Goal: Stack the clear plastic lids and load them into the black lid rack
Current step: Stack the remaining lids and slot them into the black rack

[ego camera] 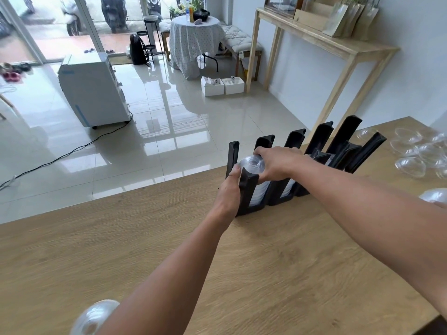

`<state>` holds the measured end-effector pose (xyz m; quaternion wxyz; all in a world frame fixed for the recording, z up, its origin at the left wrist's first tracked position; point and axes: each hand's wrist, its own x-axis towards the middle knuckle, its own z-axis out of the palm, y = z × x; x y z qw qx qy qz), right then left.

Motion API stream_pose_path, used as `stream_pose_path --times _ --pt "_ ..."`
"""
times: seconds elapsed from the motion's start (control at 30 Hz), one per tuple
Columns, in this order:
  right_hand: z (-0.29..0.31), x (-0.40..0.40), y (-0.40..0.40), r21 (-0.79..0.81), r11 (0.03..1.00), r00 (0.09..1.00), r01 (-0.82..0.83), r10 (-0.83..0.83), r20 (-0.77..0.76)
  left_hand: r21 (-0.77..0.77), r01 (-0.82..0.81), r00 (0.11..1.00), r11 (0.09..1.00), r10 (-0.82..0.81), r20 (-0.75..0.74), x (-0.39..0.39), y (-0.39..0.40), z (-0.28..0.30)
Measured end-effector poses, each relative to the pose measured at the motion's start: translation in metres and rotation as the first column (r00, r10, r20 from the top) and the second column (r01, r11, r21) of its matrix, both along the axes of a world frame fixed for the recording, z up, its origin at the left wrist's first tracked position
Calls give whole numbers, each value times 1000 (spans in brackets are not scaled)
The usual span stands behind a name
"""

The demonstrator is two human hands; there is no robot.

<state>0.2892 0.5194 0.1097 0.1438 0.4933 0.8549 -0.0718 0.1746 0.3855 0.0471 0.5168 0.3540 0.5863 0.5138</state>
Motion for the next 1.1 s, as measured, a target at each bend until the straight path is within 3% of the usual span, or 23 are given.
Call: stream_pose_path --times 0.3,0.53,0.67,0.77,0.9,1.1 --pt "3 1 -3 24 1000 1000 -6 6 25 -9 -20 1000 1000 20 15 0 -1 5" --pt "33 13 -11 184 983 1000 -20 20 -1 79 -87 989 993 96 -112 -41 -52 21" --pt "58 27 -40 315 948 980 34 31 -198 142 -190 957 972 215 -196 -95 -111 16" --pt "60 27 -80 369 928 902 44 122 -415 104 -252 927 962 271 -259 -134 -163 2" --pt "40 9 -142 265 964 809 -7 161 -566 31 -321 880 946 311 -359 -170 -229 -14" --pt "-29 -43 -222 -108 979 827 -172 84 -556 -161 -312 853 936 202 -482 -196 -314 -27"
